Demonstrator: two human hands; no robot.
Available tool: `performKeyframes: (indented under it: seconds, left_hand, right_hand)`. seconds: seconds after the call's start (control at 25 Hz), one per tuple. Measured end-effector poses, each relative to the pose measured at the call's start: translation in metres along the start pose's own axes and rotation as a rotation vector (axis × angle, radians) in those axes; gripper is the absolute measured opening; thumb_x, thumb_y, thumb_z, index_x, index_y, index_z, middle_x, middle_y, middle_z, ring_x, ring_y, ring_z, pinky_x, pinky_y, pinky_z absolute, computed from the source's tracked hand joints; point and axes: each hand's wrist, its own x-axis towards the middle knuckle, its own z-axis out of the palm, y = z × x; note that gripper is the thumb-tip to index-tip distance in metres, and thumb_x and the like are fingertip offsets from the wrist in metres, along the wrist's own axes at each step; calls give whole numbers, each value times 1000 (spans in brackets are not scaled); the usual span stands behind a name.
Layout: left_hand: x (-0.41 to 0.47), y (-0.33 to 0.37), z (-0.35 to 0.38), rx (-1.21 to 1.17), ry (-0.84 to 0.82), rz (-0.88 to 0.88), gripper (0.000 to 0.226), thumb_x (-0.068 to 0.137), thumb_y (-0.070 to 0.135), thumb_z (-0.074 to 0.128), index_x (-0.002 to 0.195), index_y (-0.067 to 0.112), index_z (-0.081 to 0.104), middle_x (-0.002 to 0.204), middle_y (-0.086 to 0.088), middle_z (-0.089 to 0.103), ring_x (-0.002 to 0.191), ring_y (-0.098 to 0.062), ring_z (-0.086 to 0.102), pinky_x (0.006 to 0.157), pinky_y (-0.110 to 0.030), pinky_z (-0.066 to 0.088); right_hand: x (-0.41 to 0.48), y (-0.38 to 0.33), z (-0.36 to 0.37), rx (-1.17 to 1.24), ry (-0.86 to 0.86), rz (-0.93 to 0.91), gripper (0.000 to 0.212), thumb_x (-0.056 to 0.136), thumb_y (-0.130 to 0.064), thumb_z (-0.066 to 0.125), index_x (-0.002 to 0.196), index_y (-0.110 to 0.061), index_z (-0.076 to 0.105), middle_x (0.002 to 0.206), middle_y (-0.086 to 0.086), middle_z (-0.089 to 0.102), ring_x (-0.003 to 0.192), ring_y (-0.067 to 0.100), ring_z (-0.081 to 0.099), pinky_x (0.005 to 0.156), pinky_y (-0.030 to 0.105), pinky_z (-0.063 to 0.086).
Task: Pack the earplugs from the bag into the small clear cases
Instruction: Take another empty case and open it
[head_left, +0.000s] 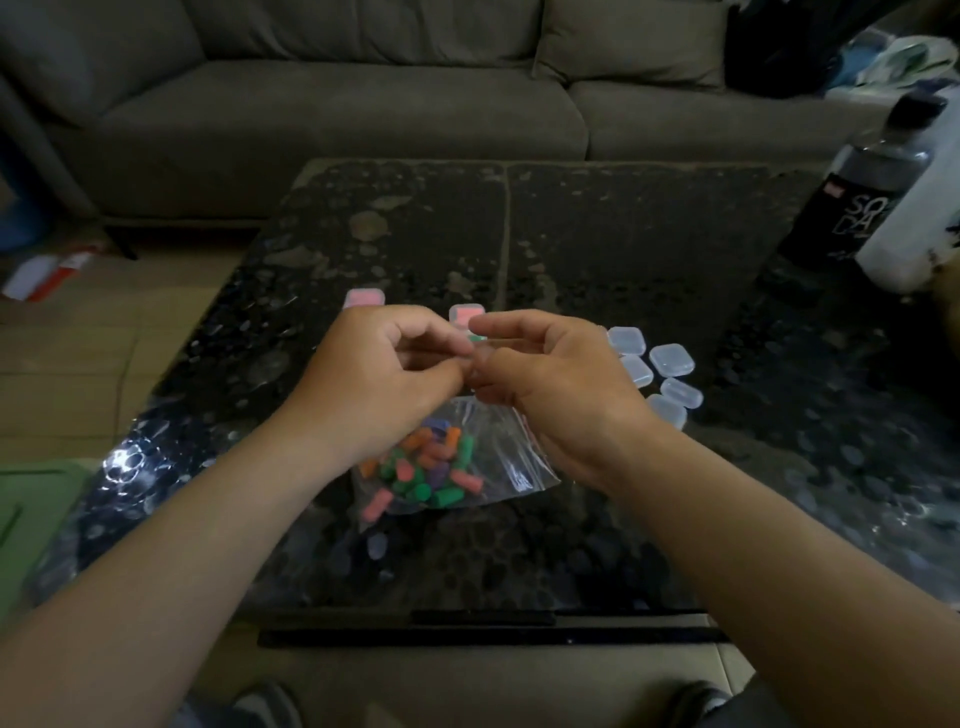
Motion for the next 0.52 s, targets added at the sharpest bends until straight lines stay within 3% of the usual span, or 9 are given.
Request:
performKeyframes:
  seconds: [0.16,0.28,0.36,0.44,0.52]
  left_hand:
    - [2,-4,-10,-48,-17,-45,11,75,7,86,82,14,81,84,-4,80,89,-21,78,105,-53,51]
    - [2,-2,-10,-80,42,-54,7,79,9,81,79,16,80,81,-7,79,86,-25,78,92,-52,59]
    - [4,1,-10,-163,141,-103,15,89,4,71,79,13,75,77,-10,78,76,-30,78,74,-50,65]
    - [7,2,-12,-216,198,-153,16,97,2,64,86,10,71,80,-13,77,71,-32,77,62,-44,64]
    - [7,4,-11,-244,189,-206,11,99,5,63,93,10,70,86,-12,77,72,-29,78,60,-41,63]
  right_hand:
    - [-1,-2,3,8,-47,-5,41,85,7,72,124,-3,63,108,19,74,92,22,73,77,24,59]
    - [-2,-4,3,-11,-85,-19,42,85,15,66,121,-5,64,108,18,74,99,28,73,76,27,61]
    - [-5,-4,4,-60,-146,-48,47,84,21,60,108,-19,67,102,9,77,97,21,74,76,25,60]
    - [-10,-5,6,-85,-202,-91,50,84,18,64,100,-30,65,95,-2,78,94,11,74,75,21,58]
    - [-12,-7,6,-176,-178,-143,44,83,10,71,103,-29,65,94,-8,76,92,6,73,73,18,58]
